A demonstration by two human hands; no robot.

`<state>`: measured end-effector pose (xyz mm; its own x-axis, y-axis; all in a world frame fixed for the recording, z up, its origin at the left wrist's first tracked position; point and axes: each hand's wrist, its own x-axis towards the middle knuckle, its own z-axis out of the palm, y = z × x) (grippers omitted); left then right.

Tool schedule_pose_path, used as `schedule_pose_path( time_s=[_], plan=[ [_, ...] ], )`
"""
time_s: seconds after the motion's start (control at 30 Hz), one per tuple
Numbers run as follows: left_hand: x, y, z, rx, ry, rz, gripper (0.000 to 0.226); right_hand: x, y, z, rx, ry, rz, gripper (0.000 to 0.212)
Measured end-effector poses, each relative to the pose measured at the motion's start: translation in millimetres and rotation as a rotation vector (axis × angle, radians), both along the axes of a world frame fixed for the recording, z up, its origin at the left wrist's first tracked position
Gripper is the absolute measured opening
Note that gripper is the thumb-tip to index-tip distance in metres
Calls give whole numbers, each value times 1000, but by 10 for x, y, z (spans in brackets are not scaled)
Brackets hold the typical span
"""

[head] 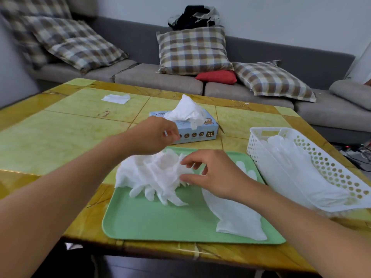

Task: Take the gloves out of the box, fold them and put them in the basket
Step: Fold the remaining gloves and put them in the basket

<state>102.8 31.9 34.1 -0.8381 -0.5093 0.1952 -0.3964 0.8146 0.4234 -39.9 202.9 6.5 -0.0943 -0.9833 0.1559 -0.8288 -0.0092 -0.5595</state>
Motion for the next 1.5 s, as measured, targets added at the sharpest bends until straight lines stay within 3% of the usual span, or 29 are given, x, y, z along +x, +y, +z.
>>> schedule_pose_path(
  time_s=[0.07, 0.1, 0.17, 0.27, 0.4, 0.47, 0.57, 0.63, 0.7, 0.73, 0.77, 0.8, 0.9, 0.97, 1.0, 1.07, 1.13, 1.27, 1.37, 1.5],
  plan=[
    [168, -127, -160, 27, -66, 70, 24, 292, -187, -16, 52, 150, 47, 60],
    [221, -157, -252, 57, -124, 76, 30, 421, -266, -54, 105, 262, 59, 59],
    [340, -200, -366, 110, -283, 65, 35, 635, -403, -158, 180, 424, 84, 37],
    [397, -210, -352, 191, -454, 21, 39, 639, -387, -258, 162, 415, 106, 12],
    [388, -260, -278, 234, -517, 1, 43, 285, -74, -230, 62, 153, 133, 10],
    [351, -297, -293, 184, -601, -32, 46, 160, 97, -141, 54, -125, 69, 8],
    [310, -309, -351, 96, -641, -22, 50, -13, 241, 55, 62, -691, -83, 17],
    [293, -269, -346, 19, -563, 0, 44, -142, 280, 179, 90, -1065, -163, 25],
    [245, -168, -268, -8, -281, 63, 28, -234, 309, 280, 99, -1265, -211, 35],
    [210, -70, -212, 77, -93, 80, 18, -267, 320, 301, 104, -1342, -226, 39],
    [136, 60, -143, 256, 65, 65, 22, -306, 346, 316, 112, -1424, -223, 41],
    [74, 207, -75, 504, 171, 14, 41, -319, 349, 311, 127, -1496, -215, 42],
    [-97, 544, -86, 1174, 198, -166, 96, -281, 317, 245, 200, -1584, -177, 46],
    [-213, 698, -150, 1439, 206, -180, 93, -294, 308, 198, 228, -1588, -208, 53],
    [-265, 748, -171, 1479, 261, -143, 81, -314, 312, 181, 235, -1597, -218, 62],
    [-342, 808, -185, 1381, 349, -37, 51, -347, 359, 201, 257, -1601, -148, 79],
    [-363, 812, -225, 1293, 392, 31, 37, -397, 417, 221, 246, -1561, -42, 81],
    [-315, 792, -258, 1216, 501, 81, 30, -436, 463, 201, 203, -1293, -133, 55],
    [-343, 828, -254, 1231, 526, 132, 28, -439, 477, 170, 194, -1276, -261, 32],
    [-355, 745, -309, 1108, 516, 239, 36, -482, 464, 194, 124, -1178, -363, 34]
  ],
)
